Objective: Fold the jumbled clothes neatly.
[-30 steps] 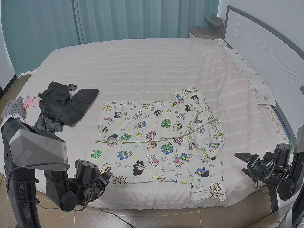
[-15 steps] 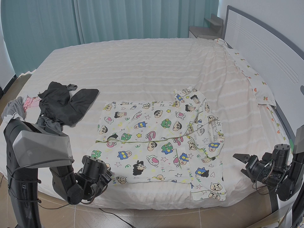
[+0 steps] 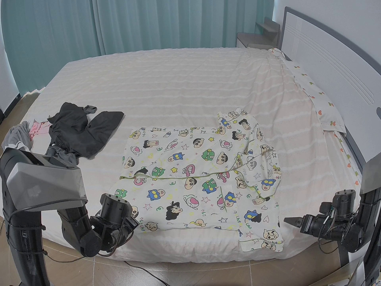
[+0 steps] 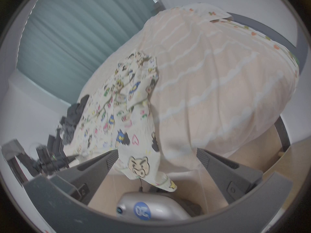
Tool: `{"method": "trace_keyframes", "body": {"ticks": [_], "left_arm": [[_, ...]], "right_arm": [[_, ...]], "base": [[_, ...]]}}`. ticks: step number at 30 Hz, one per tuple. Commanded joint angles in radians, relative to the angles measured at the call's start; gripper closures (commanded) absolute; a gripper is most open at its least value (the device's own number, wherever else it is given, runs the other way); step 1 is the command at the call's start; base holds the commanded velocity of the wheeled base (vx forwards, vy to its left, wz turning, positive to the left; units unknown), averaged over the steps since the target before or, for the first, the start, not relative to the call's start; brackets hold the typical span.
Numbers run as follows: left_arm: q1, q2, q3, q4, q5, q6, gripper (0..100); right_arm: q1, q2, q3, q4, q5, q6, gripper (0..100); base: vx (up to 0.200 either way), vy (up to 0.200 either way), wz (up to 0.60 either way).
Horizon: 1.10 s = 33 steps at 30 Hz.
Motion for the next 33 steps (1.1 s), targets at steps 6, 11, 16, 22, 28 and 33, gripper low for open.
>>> {"method": "trace_keyframes", "body": {"ticks": [6, 11, 16, 22, 28, 33], "left_arm": [[-0.006, -0.112, 0.074, -0.003, -0.001, -0.002, 100], [-0.015, -0.155, 0.077, -0.002, -0.001, -0.002, 100], [-0.032, -0.150, 0.080, -0.003, -0.001, -0.007, 100], [-0.048, -0.152, 0.080, -0.005, -0.003, -0.008, 100], [-0.047, -0.152, 0.086, -0.005, -0.003, -0.008, 100], [-0.048, -0.150, 0.086, -0.005, -0.003, -0.008, 100]], "right_arm": [[0.035, 0.209, 0.018, -0.046, 0.075, -0.191, 0], [0.042, 0.267, 0.015, -0.128, 0.136, -0.237, 0], [0.055, 0.284, 0.005, -0.127, 0.207, -0.246, 0], [0.068, 0.363, -0.082, -0.127, 0.223, -0.306, 0], [0.068, 0.358, -0.111, -0.127, 0.226, -0.344, 0], [0.070, 0.358, -0.117, -0.127, 0.249, -0.352, 0]], "base": [[0.000, 0.000, 0.00], [0.000, 0.000, 0.00], [0.000, 0.000, 0.00], [0.000, 0.000, 0.00], [0.000, 0.000, 0.00], [0.000, 0.000, 0.00]]}}
